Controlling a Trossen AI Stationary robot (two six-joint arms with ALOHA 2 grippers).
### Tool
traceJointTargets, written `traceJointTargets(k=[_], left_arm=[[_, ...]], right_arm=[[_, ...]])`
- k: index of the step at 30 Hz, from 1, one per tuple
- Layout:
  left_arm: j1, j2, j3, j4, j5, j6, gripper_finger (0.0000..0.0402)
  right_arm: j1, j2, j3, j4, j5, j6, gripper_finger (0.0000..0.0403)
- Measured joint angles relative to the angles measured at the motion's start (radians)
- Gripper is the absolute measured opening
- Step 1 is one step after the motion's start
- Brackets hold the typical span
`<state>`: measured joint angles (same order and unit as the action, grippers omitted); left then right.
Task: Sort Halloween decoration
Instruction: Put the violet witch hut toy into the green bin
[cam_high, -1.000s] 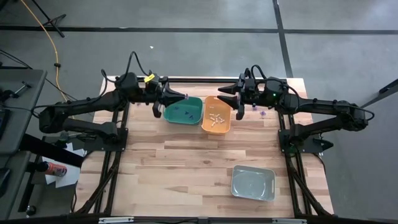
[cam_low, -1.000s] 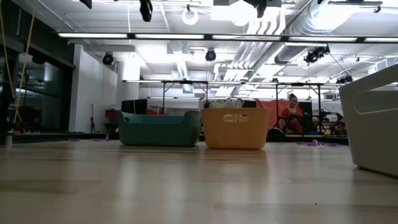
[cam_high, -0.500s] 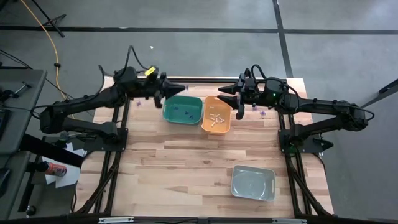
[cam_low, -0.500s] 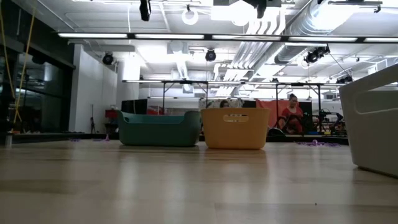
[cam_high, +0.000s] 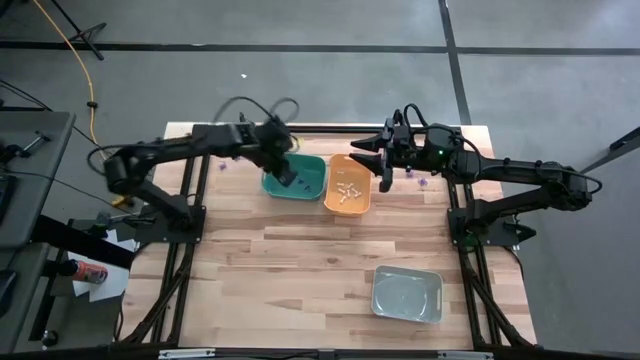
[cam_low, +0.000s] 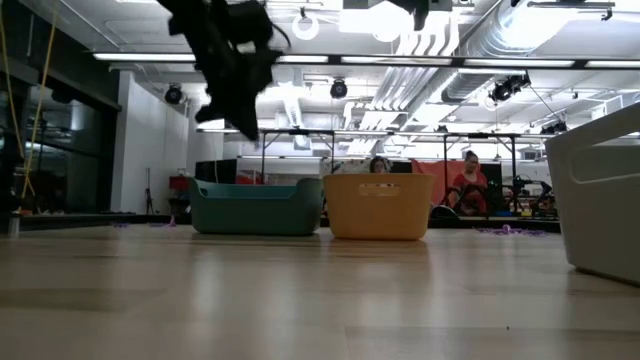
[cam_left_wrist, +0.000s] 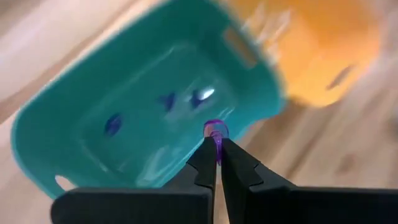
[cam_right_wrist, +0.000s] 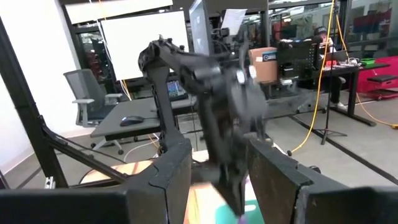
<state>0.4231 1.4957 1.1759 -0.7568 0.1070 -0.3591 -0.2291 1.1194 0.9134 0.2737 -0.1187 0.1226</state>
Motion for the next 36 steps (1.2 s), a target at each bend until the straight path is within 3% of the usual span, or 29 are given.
traceJointTargets(k=[10, 16, 31, 36], left_arm=[[-0.002, 0.212, 0.000, 0.000, -0.109, 0.191, 0.0001], [0.011, 0.293, 0.000, -0.015, -0.112, 0.239, 0.0008], [0.013, 0.254, 0.006, -0.035, -0.108, 0.286, 0.0072], [0.038, 0.205, 0.107, -0.125, -0.108, 0.316, 0.0103]], right_arm=[[0.000, 0.000, 0.000, -0.001, 0.012, 0.000, 0.0149], [0.000, 0.000, 0.000, -0.004, 0.012, 0.000, 0.0149], [0.000, 0.000, 0.000, -0.008, 0.012, 0.000, 0.0149], [0.000, 0.000, 0.000, -0.008, 0.012, 0.000, 0.0149]])
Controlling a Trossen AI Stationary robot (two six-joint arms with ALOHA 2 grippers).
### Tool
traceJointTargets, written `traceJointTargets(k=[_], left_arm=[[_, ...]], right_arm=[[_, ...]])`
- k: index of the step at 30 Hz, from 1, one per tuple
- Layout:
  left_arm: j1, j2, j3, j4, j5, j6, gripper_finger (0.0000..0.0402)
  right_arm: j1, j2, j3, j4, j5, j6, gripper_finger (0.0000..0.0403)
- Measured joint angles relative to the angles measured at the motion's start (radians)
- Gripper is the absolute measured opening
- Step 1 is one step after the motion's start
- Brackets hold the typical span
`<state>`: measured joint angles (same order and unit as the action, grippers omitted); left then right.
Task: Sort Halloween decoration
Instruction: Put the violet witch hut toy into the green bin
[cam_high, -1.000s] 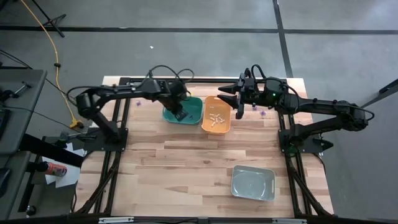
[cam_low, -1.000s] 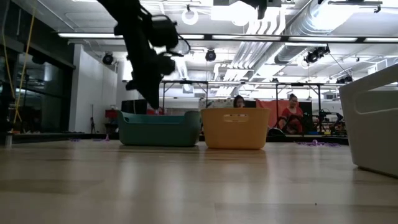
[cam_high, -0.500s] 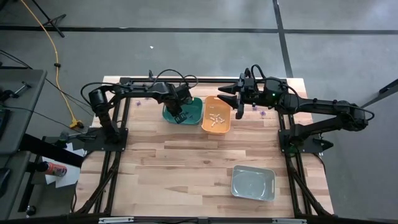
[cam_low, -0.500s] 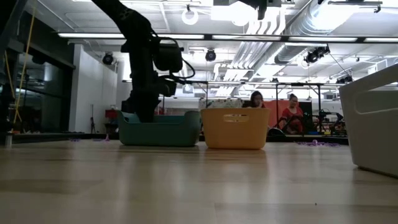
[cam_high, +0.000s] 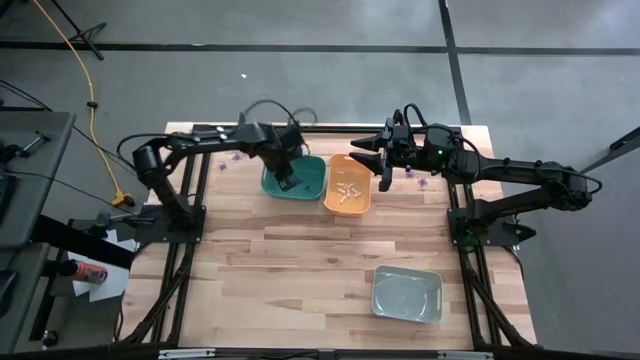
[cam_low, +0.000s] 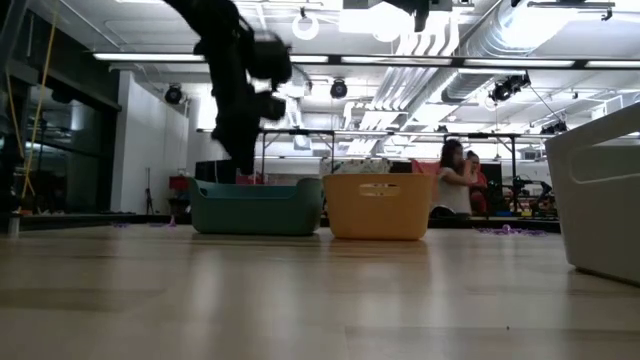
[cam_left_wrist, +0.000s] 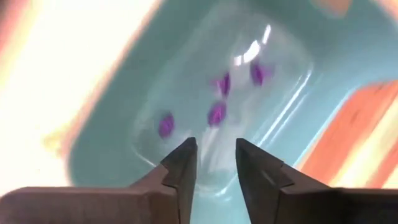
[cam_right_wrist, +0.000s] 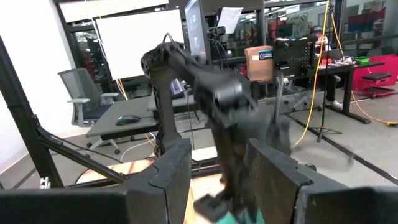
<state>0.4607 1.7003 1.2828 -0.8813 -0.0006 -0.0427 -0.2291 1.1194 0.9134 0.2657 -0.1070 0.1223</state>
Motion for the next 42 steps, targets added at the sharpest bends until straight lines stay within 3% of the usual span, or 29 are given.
traceJointTargets(k=[4, 9, 16, 23, 42], left_arm=[[0.032, -0.117, 0.063, 0.041, 0.002, -0.044, 0.0114], [0.046, -0.353, 0.017, 0.320, 0.086, -0.084, 0.0117], [-0.023, -0.649, -0.229, 0.848, 0.254, -0.111, 0.0118], [-0.122, -0.752, -0.503, 1.198, 0.257, -0.268, 0.0117], [-0.140, -0.732, -0.542, 1.231, 0.252, -0.259, 0.0117]], right_arm=[[0.000, 0.000, 0.000, 0.001, 0.000, 0.000, 0.0149], [0.000, 0.000, 0.000, 0.007, 0.000, 0.000, 0.0149], [0.000, 0.000, 0.000, 0.008, 0.000, 0.000, 0.0149], [0.000, 0.000, 0.000, 0.008, 0.000, 0.000, 0.0149], [0.000, 0.000, 0.000, 0.009, 0.000, 0.000, 0.0149]])
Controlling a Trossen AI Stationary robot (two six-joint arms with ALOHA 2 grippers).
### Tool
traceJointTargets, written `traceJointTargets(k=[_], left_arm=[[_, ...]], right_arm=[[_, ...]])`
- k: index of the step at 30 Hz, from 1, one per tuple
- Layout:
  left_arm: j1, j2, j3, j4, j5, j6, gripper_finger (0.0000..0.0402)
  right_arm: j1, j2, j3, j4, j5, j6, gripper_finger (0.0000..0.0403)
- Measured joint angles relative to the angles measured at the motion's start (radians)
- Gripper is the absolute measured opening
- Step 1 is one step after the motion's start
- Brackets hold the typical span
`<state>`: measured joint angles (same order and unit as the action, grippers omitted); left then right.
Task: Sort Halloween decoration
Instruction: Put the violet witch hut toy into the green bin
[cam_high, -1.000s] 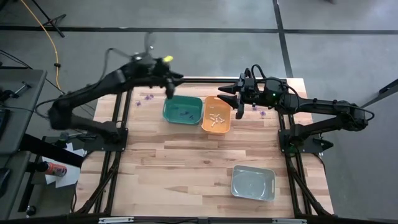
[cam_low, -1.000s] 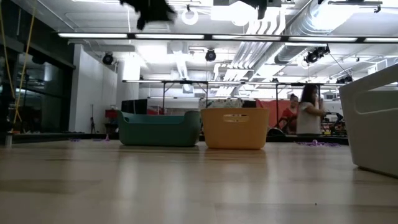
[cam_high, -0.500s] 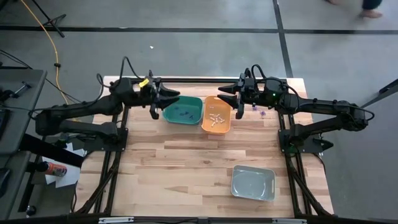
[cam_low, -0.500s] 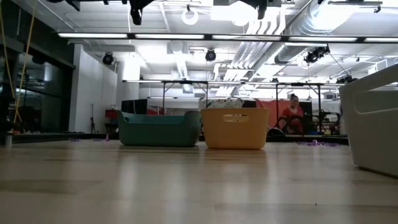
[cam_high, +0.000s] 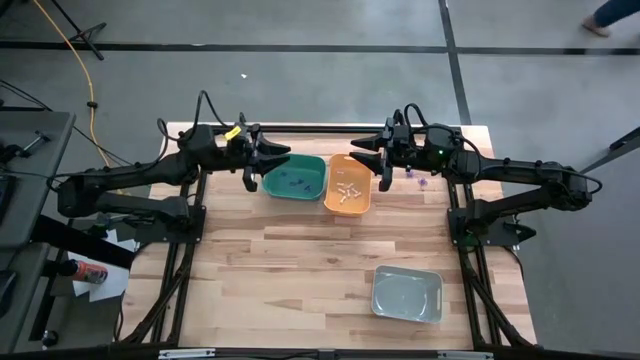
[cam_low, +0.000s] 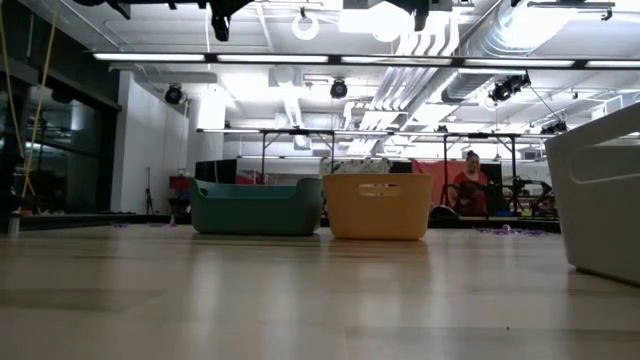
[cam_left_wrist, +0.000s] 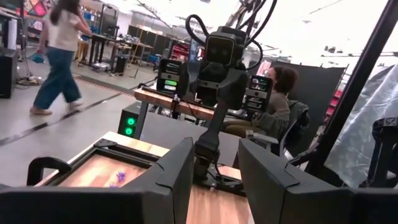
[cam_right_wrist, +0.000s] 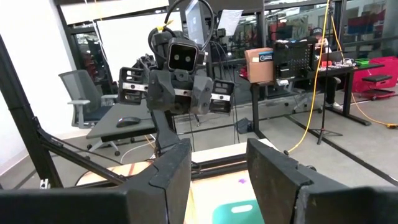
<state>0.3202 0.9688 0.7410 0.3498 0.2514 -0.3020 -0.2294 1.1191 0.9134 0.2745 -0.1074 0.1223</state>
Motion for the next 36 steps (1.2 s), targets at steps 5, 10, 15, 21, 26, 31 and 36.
traceJointTargets(k=[5, 10, 15, 21, 26, 31, 36], left_arm=[[0.000, 0.000, 0.000, 0.000, 0.000, 0.000, 0.0117], [0.000, 0.000, 0.000, 0.000, 0.000, 0.000, 0.0117], [0.000, 0.000, 0.000, 0.000, 0.000, -0.012, 0.0117], [0.000, 0.000, 0.000, -0.001, 0.000, -0.019, 0.0117], [0.000, 0.000, 0.000, -0.003, 0.000, -0.020, 0.0117], [0.000, 0.000, 0.000, -0.016, 0.000, -0.021, 0.0117], [0.000, 0.000, 0.000, -0.016, 0.000, -0.021, 0.0117]], right_arm=[[0.000, 0.000, 0.000, 0.000, 0.000, 0.000, 0.0149], [0.000, 0.000, 0.000, 0.000, 0.000, 0.000, 0.0149], [0.001, 0.000, 0.021, -0.071, 0.089, 0.126, 0.0149], [-0.079, 0.097, 0.302, -0.666, 0.409, 0.129, 0.0149], [-0.250, 0.218, 0.439, -1.054, 0.478, 0.320, 0.0149], [-0.360, 0.304, 0.364, -1.311, 0.457, 0.521, 0.0149], [-0.385, 0.314, 0.142, -1.279, 0.453, 0.695, 0.0149]])
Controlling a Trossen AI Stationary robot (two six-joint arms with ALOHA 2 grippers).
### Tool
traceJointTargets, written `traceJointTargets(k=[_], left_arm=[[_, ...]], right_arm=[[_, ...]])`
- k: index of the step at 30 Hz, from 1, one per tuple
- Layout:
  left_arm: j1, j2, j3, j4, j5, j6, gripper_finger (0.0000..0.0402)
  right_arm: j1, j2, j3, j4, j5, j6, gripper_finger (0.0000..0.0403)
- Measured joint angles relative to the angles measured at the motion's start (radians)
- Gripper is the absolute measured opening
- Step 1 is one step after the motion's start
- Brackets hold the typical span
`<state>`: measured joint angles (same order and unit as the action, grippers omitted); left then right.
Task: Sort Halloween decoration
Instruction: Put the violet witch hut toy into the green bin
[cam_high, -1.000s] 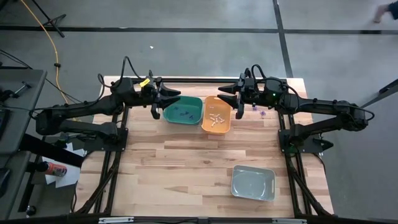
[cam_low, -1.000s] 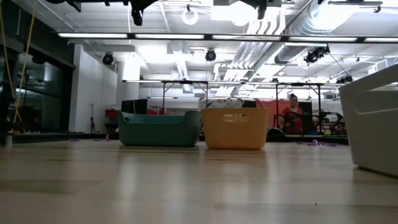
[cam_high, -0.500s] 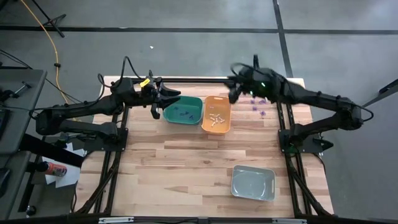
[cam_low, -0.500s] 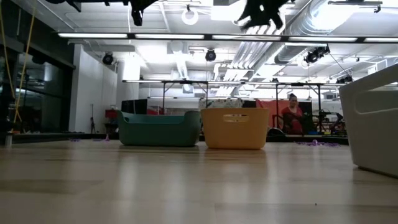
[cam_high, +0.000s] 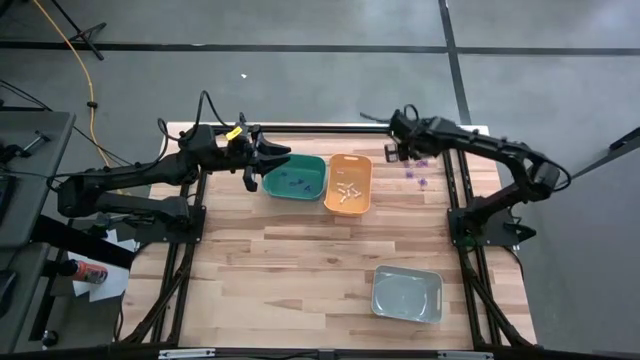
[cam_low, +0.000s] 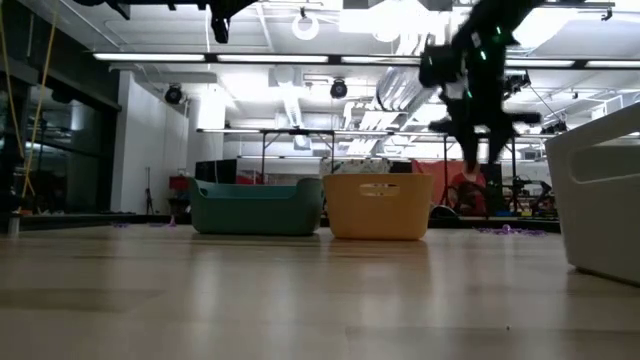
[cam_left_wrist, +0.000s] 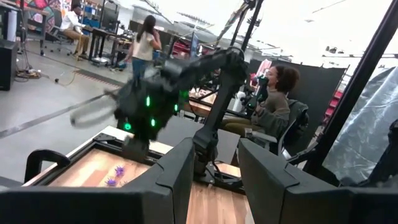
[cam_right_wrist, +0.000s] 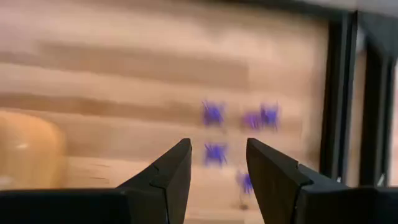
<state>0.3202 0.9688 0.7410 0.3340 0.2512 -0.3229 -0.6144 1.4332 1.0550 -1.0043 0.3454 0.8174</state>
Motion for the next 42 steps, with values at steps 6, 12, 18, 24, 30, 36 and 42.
traceJointTargets(k=[6, 12, 18, 24, 30, 36, 42], left_arm=[[0.000, 0.000, 0.000, 0.000, 0.000, 0.000, 0.0117], [0.000, 0.000, 0.000, 0.000, 0.000, -0.017, 0.0117], [0.000, 0.000, 0.000, -0.001, 0.000, -0.042, 0.0117], [0.000, 0.000, 0.000, -0.001, 0.000, -0.042, 0.0117], [0.000, 0.000, 0.000, -0.001, 0.000, -0.042, 0.0117], [0.000, 0.000, 0.000, -0.002, 0.000, -0.041, 0.0117], [0.000, 0.000, 0.000, -0.006, 0.000, -0.041, 0.0117]], right_arm=[[-0.038, 0.000, -0.194, 0.185, -0.033, 0.169, 0.0149], [-0.127, 0.005, -0.254, 0.348, 0.021, 0.272, 0.0149], [-0.171, 0.008, -0.307, 0.387, 0.056, 0.426, 0.0149], [-0.174, 0.008, -0.367, 0.422, 0.068, 0.533, 0.0149], [-0.177, 0.008, -0.405, 0.492, 0.070, 0.597, 0.0149], [-0.190, 0.008, -0.412, 0.510, 0.069, 0.600, 0.0147], [-0.198, 0.022, -0.412, 0.511, 0.065, 0.604, 0.0112]])
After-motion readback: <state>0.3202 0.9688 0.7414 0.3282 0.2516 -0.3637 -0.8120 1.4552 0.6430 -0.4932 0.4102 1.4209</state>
